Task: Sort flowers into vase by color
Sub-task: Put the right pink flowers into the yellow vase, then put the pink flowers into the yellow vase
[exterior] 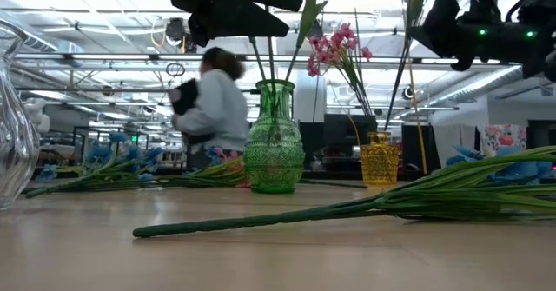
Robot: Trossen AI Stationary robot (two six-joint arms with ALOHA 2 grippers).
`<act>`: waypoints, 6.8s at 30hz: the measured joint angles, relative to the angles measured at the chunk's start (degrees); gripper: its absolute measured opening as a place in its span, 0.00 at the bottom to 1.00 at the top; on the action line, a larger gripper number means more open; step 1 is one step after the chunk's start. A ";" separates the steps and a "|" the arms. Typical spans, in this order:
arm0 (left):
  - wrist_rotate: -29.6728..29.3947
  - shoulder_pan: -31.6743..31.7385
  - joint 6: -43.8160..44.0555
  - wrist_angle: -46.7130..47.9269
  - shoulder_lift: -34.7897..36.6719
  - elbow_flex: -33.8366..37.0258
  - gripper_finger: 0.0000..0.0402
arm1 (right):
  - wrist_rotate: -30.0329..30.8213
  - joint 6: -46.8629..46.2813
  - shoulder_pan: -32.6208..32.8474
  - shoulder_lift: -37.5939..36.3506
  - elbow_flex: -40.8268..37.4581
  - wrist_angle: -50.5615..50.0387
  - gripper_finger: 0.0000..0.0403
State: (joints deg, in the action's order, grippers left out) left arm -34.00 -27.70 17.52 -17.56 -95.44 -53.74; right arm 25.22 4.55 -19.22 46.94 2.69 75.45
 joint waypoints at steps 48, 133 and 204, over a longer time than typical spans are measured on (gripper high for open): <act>0.83 -0.07 0.13 0.09 -0.02 0.00 0.54 | 7.86 -6.92 -0.69 16.39 6.26 -8.56 0.00; 19.58 14.49 29.73 57.72 2.61 -0.09 0.54 | 27.37 -4.29 38.49 -0.30 6.22 -25.50 0.68; 7.70 21.30 35.21 63.65 22.59 5.25 0.01 | 26.96 0.68 38.46 -0.81 6.22 -24.61 0.68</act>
State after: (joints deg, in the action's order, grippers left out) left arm -26.29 -6.39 52.73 46.09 -72.85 -48.49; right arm 52.18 5.23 19.25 46.13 8.91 50.84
